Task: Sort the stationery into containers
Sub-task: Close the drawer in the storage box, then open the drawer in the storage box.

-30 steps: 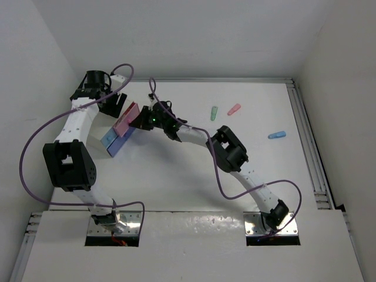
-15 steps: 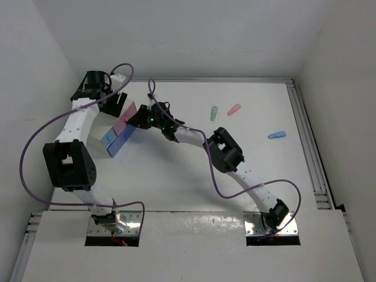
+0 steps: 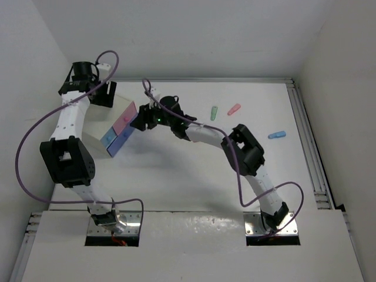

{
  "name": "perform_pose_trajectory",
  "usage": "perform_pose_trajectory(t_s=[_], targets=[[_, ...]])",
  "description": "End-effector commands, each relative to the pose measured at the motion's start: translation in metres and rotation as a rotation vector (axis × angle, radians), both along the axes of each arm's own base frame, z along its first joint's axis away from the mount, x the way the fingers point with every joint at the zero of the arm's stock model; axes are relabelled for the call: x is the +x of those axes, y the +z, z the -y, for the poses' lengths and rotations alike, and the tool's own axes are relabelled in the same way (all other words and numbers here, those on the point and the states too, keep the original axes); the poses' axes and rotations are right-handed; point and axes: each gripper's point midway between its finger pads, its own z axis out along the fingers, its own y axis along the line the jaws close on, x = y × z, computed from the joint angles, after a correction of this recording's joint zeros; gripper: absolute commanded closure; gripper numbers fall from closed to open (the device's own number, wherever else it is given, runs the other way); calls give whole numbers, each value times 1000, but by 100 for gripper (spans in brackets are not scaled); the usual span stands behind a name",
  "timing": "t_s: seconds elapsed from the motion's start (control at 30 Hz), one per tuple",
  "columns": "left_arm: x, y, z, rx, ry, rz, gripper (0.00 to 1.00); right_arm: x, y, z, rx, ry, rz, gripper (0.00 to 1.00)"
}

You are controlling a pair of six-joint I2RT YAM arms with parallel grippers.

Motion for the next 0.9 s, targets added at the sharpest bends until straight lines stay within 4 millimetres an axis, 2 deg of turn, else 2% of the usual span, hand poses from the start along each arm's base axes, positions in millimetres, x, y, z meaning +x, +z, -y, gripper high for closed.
perform_pose_trajectory(t_s=[0.0,0.03,0.07,0.1,0.13,0.17,0.2,0.23,0.27,0.3,0.33,0.4,0.43,0.5,0.53,0.57,0.63,0.67,0.7,0.73,0.77,0.8,0.87], targets=[[6,96,6,-44,-12,255,24,-4,78,23,-69,36,377,44],[4,107,5,-55,-9,282,24,-12,70,30,-104,55,402,37],[0,130,6,-57,-15,337,24,-16,85,36,-133,85,529,31],[-4,139,8,-84,-30,363,24,-37,63,39,-166,184,568,18],[-8,145,9,-97,-37,375,24,-44,55,46,-192,215,623,13],[-16,152,10,-113,-38,391,24,-49,62,54,-200,215,699,13],[-19,153,13,-140,-46,392,24,-49,69,59,-166,173,760,15],[-23,152,9,-146,-44,390,25,-55,40,74,-195,155,728,21],[-31,146,11,-165,-55,361,25,-59,46,76,-152,139,704,39],[-37,137,7,-167,-51,324,25,-59,43,78,-141,129,666,46],[-41,130,4,-170,-40,298,24,-62,42,77,-109,121,582,49],[-51,111,-10,-191,-18,237,21,-71,44,69,-44,142,447,33],[-53,103,-10,-217,-26,215,20,-76,45,63,-3,143,360,29],[-61,91,-25,-242,-6,185,19,-76,47,49,48,128,274,33],[-63,83,-20,-300,-49,159,19,-74,49,43,78,97,189,36],[-68,80,-30,-306,-59,154,19,-73,44,38,71,87,136,43],[-71,68,-30,-361,-81,115,19,-67,47,18,122,75,19,48],[-73,64,-32,-381,-100,109,20,-62,61,8,155,76,2,53],[-73,55,-33,-396,-90,80,21,-61,45,0,151,75,-51,55],[-73,50,-38,-384,-76,66,22,-62,47,-7,179,76,-97,58],[-74,45,-41,-375,-68,55,22,-58,60,-15,215,74,-85,59],[-74,39,-45,-366,-52,42,23,-61,51,-24,225,67,-117,60],[-75,34,-51,-351,-33,36,23,-64,64,-38,276,66,-103,57]])
